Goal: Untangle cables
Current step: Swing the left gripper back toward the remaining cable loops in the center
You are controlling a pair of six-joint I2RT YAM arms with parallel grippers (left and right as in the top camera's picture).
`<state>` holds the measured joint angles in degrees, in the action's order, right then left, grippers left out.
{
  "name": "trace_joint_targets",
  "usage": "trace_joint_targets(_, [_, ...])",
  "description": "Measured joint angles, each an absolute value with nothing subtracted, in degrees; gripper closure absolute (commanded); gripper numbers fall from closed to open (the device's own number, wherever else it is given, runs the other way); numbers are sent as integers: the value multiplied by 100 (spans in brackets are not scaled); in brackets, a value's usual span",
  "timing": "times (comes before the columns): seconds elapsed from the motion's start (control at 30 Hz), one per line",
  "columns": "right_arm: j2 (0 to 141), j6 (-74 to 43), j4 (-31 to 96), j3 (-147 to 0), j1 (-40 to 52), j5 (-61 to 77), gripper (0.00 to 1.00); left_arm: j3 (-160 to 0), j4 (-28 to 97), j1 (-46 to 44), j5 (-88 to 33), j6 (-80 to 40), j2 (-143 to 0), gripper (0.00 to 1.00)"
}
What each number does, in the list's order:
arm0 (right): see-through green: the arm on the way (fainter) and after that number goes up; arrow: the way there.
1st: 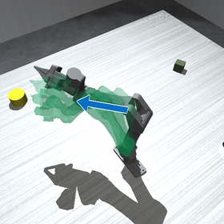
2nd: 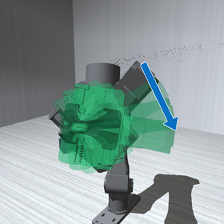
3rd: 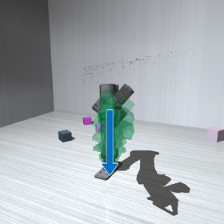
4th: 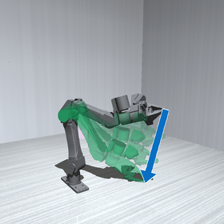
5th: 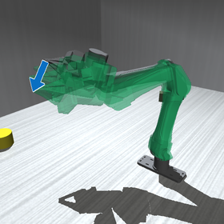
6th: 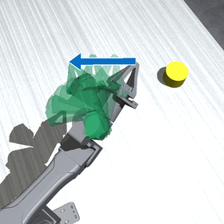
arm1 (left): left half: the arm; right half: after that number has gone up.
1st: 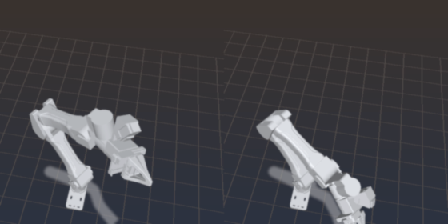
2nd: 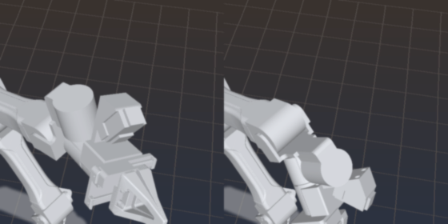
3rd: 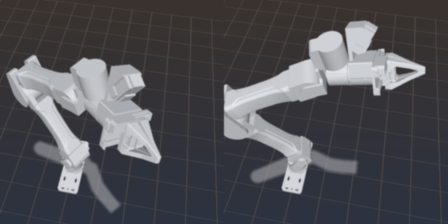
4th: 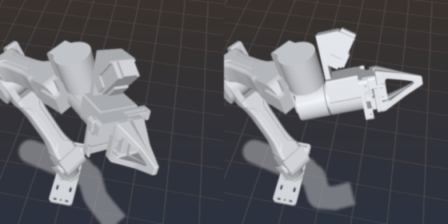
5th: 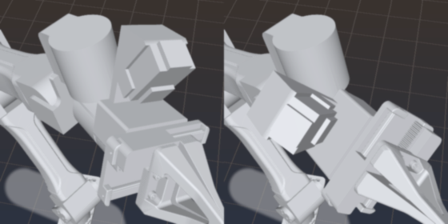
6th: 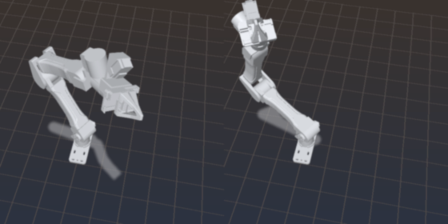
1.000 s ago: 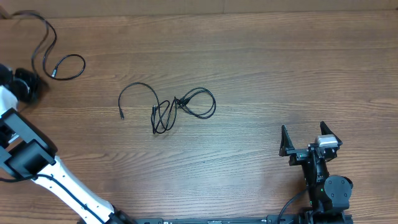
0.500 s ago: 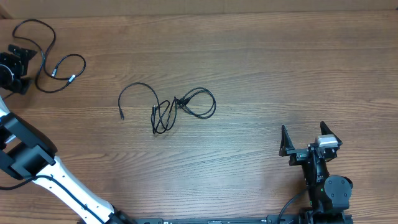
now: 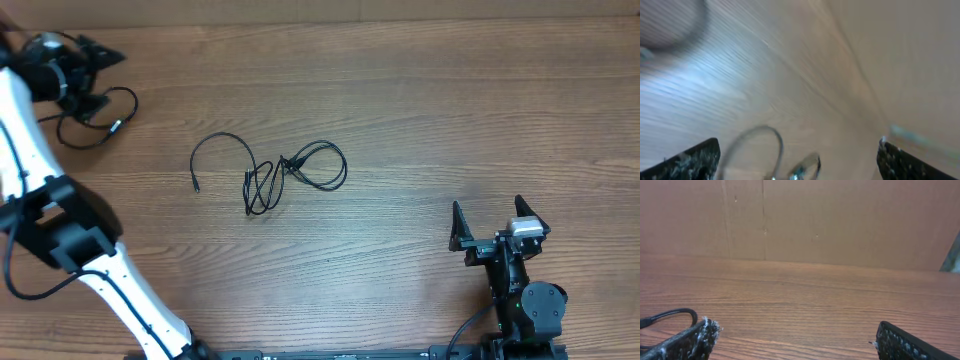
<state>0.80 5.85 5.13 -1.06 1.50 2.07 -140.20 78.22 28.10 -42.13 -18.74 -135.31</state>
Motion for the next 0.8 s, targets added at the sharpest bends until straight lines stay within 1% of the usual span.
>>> trace_joint_targets(0.1, [80, 580, 515, -106, 148, 207, 0, -14055, 8580, 2259, -3892, -1586, -13373, 0])
trace_joint_targets(0.3, [80, 582, 515, -106, 148, 207, 0, -14073, 9592, 1181, -2856, -1275, -13332, 0])
trace_joint_targets(0.47, [80, 585, 513, -106, 148, 204, 0, -14033, 9662, 587, -2362, -976, -13316, 0])
trace_joint_targets(0.6, [80, 580, 513, -106, 148, 204, 0, -14007, 9664, 213, -2191, -917, -13166, 0])
trace_joint_targets(0.7, [80, 582, 513, -106, 148, 204, 0, -13841, 9638, -10, -2088, -895, -12737, 0])
trace_joint_targets(0.8, [80, 580, 513, -106, 148, 207, 0, -13303, 9640, -67, -1894, -893, -12053, 0])
